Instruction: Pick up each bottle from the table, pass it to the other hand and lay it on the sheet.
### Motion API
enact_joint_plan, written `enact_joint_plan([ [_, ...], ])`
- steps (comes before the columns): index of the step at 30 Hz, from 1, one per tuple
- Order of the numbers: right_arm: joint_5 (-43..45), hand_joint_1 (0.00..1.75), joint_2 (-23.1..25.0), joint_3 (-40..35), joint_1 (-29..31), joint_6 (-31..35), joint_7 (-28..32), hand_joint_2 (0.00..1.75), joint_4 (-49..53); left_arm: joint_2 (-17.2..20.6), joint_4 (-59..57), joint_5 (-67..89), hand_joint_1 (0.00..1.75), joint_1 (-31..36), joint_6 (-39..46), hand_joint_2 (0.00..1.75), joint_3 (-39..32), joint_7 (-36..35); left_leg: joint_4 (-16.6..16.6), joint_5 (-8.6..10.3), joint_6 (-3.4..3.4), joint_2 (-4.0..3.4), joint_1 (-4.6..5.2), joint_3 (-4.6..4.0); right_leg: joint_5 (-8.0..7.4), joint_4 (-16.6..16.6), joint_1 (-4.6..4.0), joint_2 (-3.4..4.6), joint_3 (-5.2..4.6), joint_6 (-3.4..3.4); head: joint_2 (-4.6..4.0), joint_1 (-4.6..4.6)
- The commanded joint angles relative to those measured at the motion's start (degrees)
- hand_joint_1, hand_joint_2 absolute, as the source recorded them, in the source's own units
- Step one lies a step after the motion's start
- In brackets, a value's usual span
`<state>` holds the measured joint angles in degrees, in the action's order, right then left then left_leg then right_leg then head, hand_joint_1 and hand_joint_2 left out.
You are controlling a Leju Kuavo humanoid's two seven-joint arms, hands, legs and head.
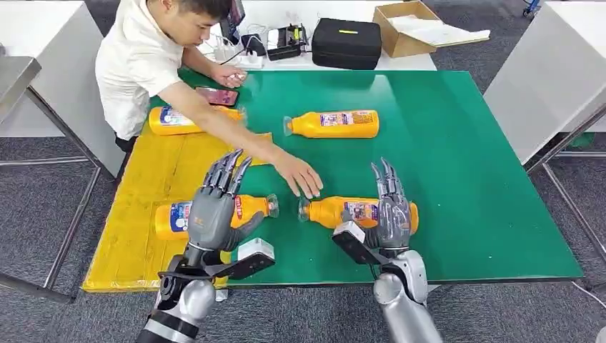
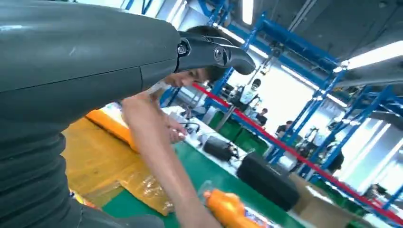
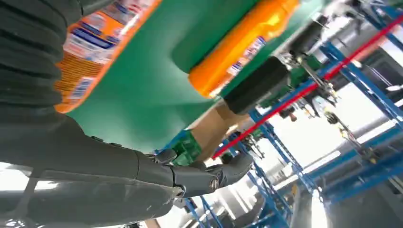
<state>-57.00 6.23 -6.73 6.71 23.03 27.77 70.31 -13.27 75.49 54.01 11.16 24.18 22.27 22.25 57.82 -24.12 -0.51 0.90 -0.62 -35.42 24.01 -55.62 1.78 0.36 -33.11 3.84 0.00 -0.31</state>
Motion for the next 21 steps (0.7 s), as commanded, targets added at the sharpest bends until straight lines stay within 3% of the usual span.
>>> enact_joint_plan([
  [1, -9.78, 0.00, -6.60, -4.66, -2.02, -5.78, -11.49, 1.75, 0.37, 1.59, 10.60, -6.78, 0.00, -6.68, -6.32, 1.75, 3.68, 1.80, 0.00, -0.12, -0.01, -0.06, -0.04, 0.20, 0.09, 0.06, -0.09, -0.04, 0.23, -0.20, 0.00, 0.02],
  [9, -15.97, 0.00, -10.04, -4.94, -0.60, -8.95, -16.84, 1.75, -4.64, 0.25, 11.21, -25.11, 0.00, -9.62, -14.98, 1.75, 6.77, 5.79, -0.01, -0.08, -0.02, -0.04, -0.02, 0.09, 0.04, 0.08, -0.06, -0.04, 0.14, -0.14, 0.00, 0.00],
  [21, -27.49, 0.00, -11.07, -8.96, 2.76, -8.31, -25.87, 1.75, -7.25, -0.34, 10.91, -26.53, 0.00, -9.47, -14.72, 1.75, 5.67, 4.92, -0.02, -0.07, -0.01, -0.13, -0.02, 0.08, 0.02, 0.07, -0.06, 0.05, 0.09, -0.14, 0.00, 0.00],
])
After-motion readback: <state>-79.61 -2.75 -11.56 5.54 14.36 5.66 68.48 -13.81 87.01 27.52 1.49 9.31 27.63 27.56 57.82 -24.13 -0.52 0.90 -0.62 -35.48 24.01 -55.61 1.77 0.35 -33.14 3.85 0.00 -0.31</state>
